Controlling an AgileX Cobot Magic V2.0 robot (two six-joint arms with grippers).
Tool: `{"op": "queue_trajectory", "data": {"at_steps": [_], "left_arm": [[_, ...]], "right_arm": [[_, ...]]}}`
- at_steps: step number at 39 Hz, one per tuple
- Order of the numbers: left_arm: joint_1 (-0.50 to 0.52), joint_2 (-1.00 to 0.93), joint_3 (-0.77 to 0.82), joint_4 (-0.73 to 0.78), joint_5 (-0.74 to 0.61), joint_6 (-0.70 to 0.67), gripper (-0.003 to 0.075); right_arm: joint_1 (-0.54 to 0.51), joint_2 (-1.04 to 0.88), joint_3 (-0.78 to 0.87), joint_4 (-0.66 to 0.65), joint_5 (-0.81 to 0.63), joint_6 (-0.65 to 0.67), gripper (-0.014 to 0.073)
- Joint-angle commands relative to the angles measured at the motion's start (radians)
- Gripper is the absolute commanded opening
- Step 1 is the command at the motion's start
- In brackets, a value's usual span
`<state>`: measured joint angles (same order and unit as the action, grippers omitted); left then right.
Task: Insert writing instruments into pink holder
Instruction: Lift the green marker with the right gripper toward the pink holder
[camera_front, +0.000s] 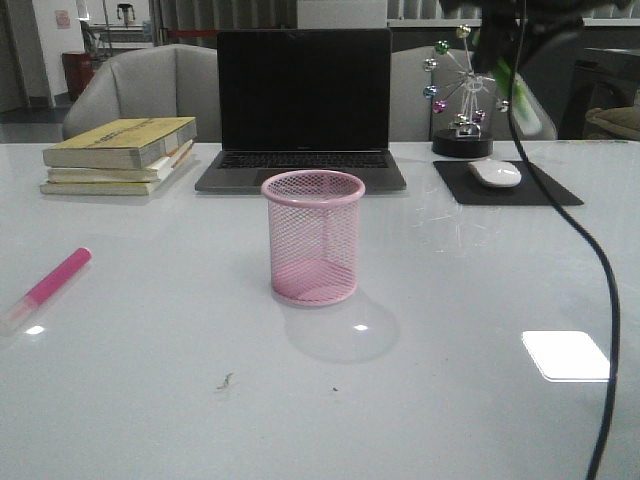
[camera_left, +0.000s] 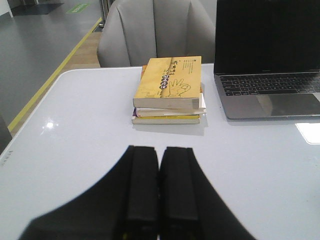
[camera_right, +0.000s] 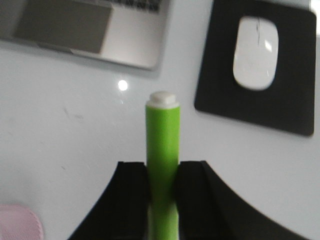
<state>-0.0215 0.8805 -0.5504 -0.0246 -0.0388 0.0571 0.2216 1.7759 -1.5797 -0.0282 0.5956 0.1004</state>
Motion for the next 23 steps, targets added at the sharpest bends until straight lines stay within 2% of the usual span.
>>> {"op": "queue_trajectory", "data": {"at_steps": [1, 5, 12, 23], "left_arm": [[-0.002, -0.006, -0.037, -0.008, -0.082, -0.009, 0.0092], [-0.002, -0.006, -0.037, -0.008, -0.082, -0.009, 0.0092], [-0.002, -0.006, -0.037, -0.008, -0.082, -0.009, 0.0092], [-0.002, -0.006, -0.037, -0.008, -0.082, -0.009, 0.0092]], "right_arm": [[0.055, -0.11, -0.033, -0.012, -0.164, -0.009, 0.0028], [0.125, -0.134, -0.023, -0.012, -0.27, -0.01, 0.0028], [0.24, -0.136, 0.089, -0.012, -0.514, -0.01, 0.0028], [0.294, -0.121, 0.31, -0.017, -0.775, -0.01, 0.0028]]}}
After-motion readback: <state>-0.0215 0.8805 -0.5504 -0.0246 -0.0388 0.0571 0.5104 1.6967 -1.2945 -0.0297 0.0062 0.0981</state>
